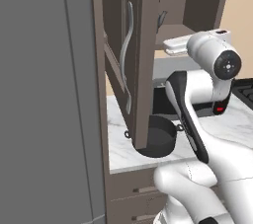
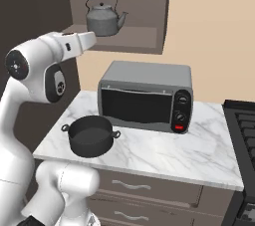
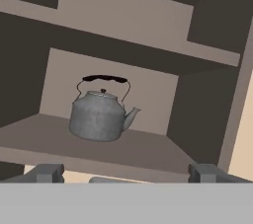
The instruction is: Pick the kettle from the cabinet and place it on a stove burner. Then pick the pot from the counter and place it on another stove burner. Finally, turn both burners on.
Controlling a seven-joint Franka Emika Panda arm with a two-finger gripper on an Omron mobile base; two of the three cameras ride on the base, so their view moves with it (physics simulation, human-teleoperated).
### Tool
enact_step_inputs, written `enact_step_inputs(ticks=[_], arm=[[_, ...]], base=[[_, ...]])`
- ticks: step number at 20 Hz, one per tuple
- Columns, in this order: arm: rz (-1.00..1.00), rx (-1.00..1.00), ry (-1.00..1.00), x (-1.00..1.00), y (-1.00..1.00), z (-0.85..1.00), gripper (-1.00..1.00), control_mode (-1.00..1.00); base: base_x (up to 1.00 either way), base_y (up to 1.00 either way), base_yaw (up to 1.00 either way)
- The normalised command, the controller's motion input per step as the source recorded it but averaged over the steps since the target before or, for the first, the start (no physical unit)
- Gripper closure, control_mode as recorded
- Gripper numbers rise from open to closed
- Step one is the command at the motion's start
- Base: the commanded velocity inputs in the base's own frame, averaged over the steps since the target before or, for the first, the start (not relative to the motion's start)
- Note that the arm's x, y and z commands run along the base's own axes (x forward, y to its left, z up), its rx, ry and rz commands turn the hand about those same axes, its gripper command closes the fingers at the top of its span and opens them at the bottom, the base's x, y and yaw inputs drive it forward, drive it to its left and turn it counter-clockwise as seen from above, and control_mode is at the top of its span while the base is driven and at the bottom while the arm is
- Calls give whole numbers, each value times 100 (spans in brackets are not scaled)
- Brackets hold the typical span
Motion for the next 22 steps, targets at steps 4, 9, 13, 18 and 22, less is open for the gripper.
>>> enact_step_inputs(ticks=[4,9,13,18,22], arm=[[0,0,-8,-6,0,0,-100,-100],[0,0,-2,0,0,2,-100,-100],[0,0,0,2,0,10,-100,-100],[0,-2,0,22,1,3,-100,-100],[0,0,0,27,5,1,-100,-100]], base=[[0,0,0],[0,0,0],[0,0,0],[0,0,0],[0,0,0]])
